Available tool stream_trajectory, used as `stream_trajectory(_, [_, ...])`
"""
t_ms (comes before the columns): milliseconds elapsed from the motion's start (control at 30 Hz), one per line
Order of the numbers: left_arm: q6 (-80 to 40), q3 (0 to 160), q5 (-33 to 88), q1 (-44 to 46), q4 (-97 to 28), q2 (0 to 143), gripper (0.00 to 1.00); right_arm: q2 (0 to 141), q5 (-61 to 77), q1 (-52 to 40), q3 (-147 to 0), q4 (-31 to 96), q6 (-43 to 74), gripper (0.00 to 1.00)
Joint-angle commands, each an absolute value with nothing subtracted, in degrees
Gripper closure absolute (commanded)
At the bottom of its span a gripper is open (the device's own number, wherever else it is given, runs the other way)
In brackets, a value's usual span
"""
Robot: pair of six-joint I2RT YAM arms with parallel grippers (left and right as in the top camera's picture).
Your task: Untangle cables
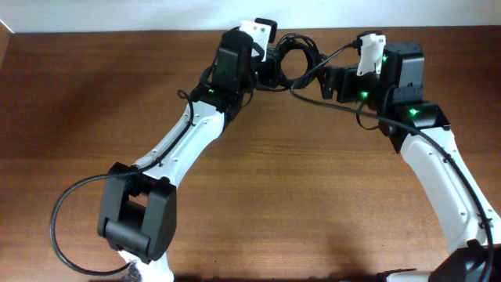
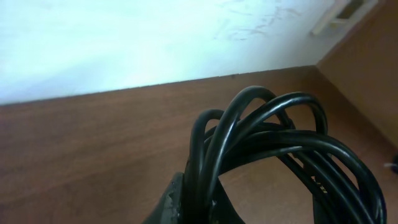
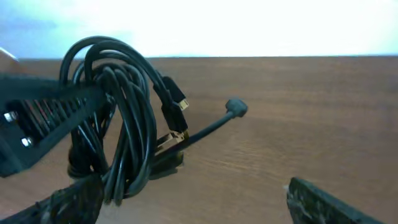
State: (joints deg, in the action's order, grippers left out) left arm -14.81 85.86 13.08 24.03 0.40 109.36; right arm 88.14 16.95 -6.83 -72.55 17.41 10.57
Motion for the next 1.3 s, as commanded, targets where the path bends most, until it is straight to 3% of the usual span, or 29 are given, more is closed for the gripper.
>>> stream_trajectory(0, [-27.38, 86.41, 11.49, 23.75, 0.89, 107.33, 1.00, 88.33, 18.04, -6.72, -73.52, 17.08, 22.02, 0.07])
stream_trajectory(100, [-43.29, 86.41, 11.53, 23.75, 0.23, 107.33, 1.00, 88.36, 19.81, -6.72, -73.52, 17.06, 23.11, 0.09])
stream_trajectory(233, [-46.48, 86.41, 11.55, 23.81, 0.10, 107.33, 1.00, 88.36, 27.09, -6.79, -73.52, 15.22, 23.27, 0.29])
stream_trajectory(567, [-59.18, 86.41, 20.47, 23.86, -0.49, 107.33, 1.00, 88.71, 22.87, -11.73, -73.52, 12.58, 22.79, 0.32])
stream_trajectory(600, [-59.18, 86.41, 22.00, 23.88, 0.14, 107.33, 1.00, 89.10, 22.74, -11.73, -73.52, 12.53, 22.79, 0.38])
stream_trajectory(667, [-59.16, 86.41, 22.35, 24.03, 0.25, 107.33, 1.00, 89.54, 21.76, -11.57, -73.52, 12.51, 22.26, 0.39])
stream_trajectory(700, [-59.09, 86.41, 22.33, 24.01, 0.23, 107.33, 1.00, 89.54, 21.85, -11.55, -73.52, 12.14, 19.94, 0.50])
stream_trajectory(767, [-58.15, 86.41, 22.31, 24.01, 0.14, 107.33, 1.00, 89.54, 21.82, -11.55, -73.52, 11.92, 19.42, 0.90])
stream_trajectory(800, [-56.18, 86.41, 22.33, 24.01, 0.36, 107.33, 1.00, 89.54, 21.80, -11.55, -73.52, 11.79, 17.69, 0.96])
stream_trajectory(1067, [-26.15, 86.41, 29.12, 23.42, 4.23, 107.31, 1.00, 89.52, 16.03, -11.51, -73.52, 15.79, -3.38, 0.96])
stream_trajectory(1167, [-25.76, 86.41, 29.12, 22.17, 3.84, 107.31, 1.00, 89.52, 20.49, -11.51, -73.52, 19.59, -14.41, 0.96])
stream_trajectory(1267, [-24.25, 86.41, 29.12, 21.19, 3.27, 107.33, 1.00, 89.52, 21.41, -11.51, -73.52, 19.73, -15.64, 0.96])
